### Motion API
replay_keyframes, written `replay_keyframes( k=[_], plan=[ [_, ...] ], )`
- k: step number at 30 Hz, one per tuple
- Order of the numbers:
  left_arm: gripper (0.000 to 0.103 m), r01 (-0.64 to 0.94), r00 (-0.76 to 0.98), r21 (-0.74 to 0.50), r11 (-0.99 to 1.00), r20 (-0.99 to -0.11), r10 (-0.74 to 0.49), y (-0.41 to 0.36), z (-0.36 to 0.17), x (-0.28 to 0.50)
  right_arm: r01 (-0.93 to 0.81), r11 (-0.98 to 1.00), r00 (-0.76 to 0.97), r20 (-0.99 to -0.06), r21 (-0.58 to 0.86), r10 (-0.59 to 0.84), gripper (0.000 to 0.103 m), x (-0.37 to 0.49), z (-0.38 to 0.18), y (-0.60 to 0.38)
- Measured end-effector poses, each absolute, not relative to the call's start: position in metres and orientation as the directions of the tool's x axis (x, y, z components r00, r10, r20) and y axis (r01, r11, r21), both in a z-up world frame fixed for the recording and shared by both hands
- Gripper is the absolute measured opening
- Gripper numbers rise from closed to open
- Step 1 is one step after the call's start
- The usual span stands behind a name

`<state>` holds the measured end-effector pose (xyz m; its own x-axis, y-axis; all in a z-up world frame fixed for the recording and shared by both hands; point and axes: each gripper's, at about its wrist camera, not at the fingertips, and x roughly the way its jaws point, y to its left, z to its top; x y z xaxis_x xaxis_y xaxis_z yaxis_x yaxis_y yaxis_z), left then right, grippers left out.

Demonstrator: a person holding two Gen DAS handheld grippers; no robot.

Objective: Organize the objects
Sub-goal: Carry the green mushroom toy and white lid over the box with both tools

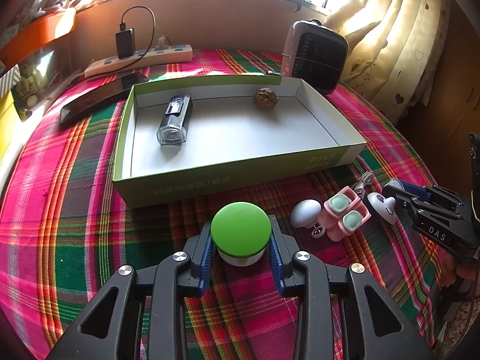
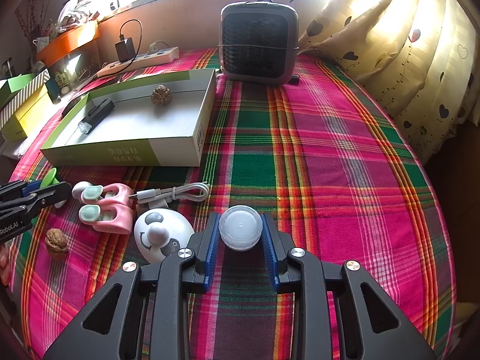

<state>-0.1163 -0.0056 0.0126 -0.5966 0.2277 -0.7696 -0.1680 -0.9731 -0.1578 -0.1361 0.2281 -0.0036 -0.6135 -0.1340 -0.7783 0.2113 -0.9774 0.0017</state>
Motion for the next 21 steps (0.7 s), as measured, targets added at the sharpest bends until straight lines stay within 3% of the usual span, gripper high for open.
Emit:
replay_keyframes(
  k=[21],
  plan=[
    [0.030, -0.174, -0.616, -0.145, -0.974, -0.755, 0.223, -0.0058, 0.0191, -0.1120, 0.200, -0.980, -0.624, -0.771, -0.002, -0.126, 0.029, -0.1348, 0.0001, 0.2313]
  ],
)
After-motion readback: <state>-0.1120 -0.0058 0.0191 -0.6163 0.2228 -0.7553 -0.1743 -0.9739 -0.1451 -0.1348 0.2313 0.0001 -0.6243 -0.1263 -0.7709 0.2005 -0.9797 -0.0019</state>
